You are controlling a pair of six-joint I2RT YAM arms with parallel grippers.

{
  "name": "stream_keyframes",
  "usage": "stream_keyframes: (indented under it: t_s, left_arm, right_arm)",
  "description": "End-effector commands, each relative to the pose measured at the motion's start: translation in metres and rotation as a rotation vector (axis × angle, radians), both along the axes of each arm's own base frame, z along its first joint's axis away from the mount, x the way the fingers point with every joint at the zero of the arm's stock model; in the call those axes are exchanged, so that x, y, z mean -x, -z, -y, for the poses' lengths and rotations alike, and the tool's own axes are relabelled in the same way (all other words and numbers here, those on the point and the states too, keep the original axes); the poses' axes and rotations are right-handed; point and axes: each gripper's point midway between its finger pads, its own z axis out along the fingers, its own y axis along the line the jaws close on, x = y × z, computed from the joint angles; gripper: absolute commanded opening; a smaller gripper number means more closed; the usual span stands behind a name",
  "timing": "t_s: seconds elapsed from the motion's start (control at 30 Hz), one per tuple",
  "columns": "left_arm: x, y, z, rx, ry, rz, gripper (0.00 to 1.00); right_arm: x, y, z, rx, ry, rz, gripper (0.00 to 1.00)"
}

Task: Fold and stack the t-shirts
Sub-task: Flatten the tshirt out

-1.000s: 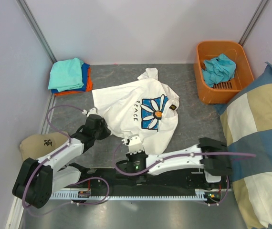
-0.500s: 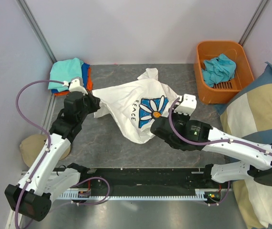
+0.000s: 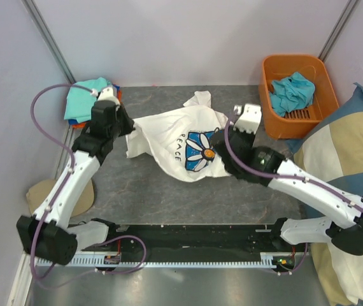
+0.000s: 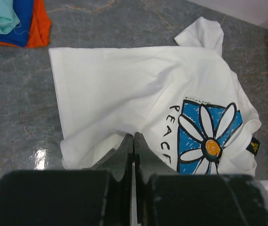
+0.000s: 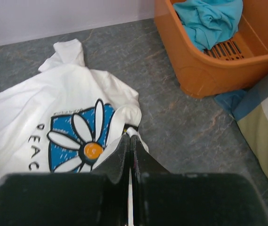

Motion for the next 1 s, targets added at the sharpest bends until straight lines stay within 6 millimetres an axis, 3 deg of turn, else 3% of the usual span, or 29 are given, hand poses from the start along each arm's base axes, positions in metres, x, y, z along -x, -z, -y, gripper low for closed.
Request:
stream_keyframes:
  t_s: [0.0, 0.03, 0.07, 0.1, 0.13, 0.17, 0.2, 0.23, 0.27, 0.3, 0.33, 0.4, 0.43, 0.53, 0.67, 0.7, 0.73, 0.77, 0.83, 0.87, 0.9, 0.97]
  left_arm:
    - [-0.053, -0.062, 0.007, -0.022, 0.074, 0.143, 0.02]
    - [-0.068, -0.055, 0.010, -0.031, 0.085, 0.115, 0.02]
    - [-0.076, -0.085, 0.011, -0.031, 0.104, 0.169, 0.02]
    - [-0.082, -0.092, 0.011, -0.023, 0.119, 0.178, 0.02]
    - [-0.091, -0.095, 0.011, -0.022, 0.125, 0.177, 0.02]
    - [-0.095, -0.126, 0.013, -0.012, 0.141, 0.238, 0.02]
    - [-0.096, -0.134, 0.009, -0.015, 0.138, 0.243, 0.02]
    - [-0.097, -0.145, 0.007, -0.017, 0.137, 0.264, 0.02]
    - [-0.098, -0.166, 0.006, -0.021, 0.141, 0.305, 0.02]
    - [-0.097, -0.173, 0.001, -0.024, 0.134, 0.309, 0.02]
    - [-0.094, -0.191, -0.001, -0.030, 0.139, 0.344, 0.02]
    - [-0.089, -0.204, -0.005, -0.038, 0.143, 0.363, 0.02]
    - [-0.084, -0.209, -0.007, -0.046, 0.142, 0.370, 0.02]
    - [-0.066, -0.226, -0.007, -0.044, 0.160, 0.410, 0.02]
    - [-0.037, -0.240, -0.002, -0.028, 0.213, 0.440, 0.02]
    - [-0.030, -0.241, 0.000, -0.019, 0.226, 0.441, 0.02]
    - [-0.014, -0.244, 0.004, -0.002, 0.256, 0.450, 0.02]
    - [-0.005, -0.242, 0.007, 0.007, 0.274, 0.444, 0.02]
    - [0.024, -0.238, 0.012, 0.033, 0.320, 0.447, 0.02]
    - [0.034, -0.235, 0.014, 0.041, 0.336, 0.443, 0.02]
    - [0.043, -0.232, 0.014, 0.042, 0.342, 0.440, 0.02]
    - [0.066, -0.221, 0.011, 0.036, 0.349, 0.419, 0.02]
  right_arm:
    - [-0.079, -0.042, -0.008, -0.020, -0.052, 0.065, 0.00]
    - [-0.096, -0.064, 0.007, -0.042, -0.010, 0.102, 0.00]
    - [-0.106, -0.072, 0.009, -0.034, -0.007, 0.112, 0.00]
    - [-0.127, -0.071, 0.014, -0.009, -0.016, 0.103, 0.00]
    - [-0.135, -0.096, 0.016, -0.034, -0.017, 0.148, 0.00]
    - [-0.142, -0.104, 0.018, -0.033, -0.017, 0.157, 0.00]
    - [-0.153, -0.107, 0.025, -0.008, -0.007, 0.154, 0.00]
    - [-0.155, -0.134, 0.028, -0.030, -0.009, 0.204, 0.00]
    - [-0.157, -0.145, 0.032, -0.030, -0.004, 0.224, 0.00]
    - [-0.161, -0.154, 0.039, -0.022, 0.010, 0.237, 0.00]
    - [-0.158, -0.178, 0.044, -0.020, 0.012, 0.279, 0.00]
    - [-0.155, -0.200, 0.053, -0.007, 0.018, 0.318, 0.00]
    - [-0.149, -0.222, 0.059, 0.003, 0.022, 0.355, 0.00]
    - [-0.132, -0.260, 0.069, 0.007, 0.021, 0.419, 0.00]
    - [-0.101, -0.285, 0.072, -0.031, -0.059, 0.466, 0.00]
    - [-0.083, -0.296, 0.078, -0.057, -0.074, 0.494, 0.00]
    - [-0.077, -0.293, 0.076, -0.071, -0.096, 0.487, 0.00]
    - [-0.059, -0.297, 0.083, -0.083, -0.110, 0.494, 0.00]
    - [-0.050, -0.277, 0.075, -0.083, -0.148, 0.440, 0.00]
    - [-0.030, -0.277, 0.083, -0.098, -0.167, 0.447, 0.00]
    - [-0.030, -0.259, 0.073, -0.105, -0.213, 0.410, 0.00]
    - [-0.010, -0.257, 0.080, -0.124, -0.240, 0.412, 0.00]
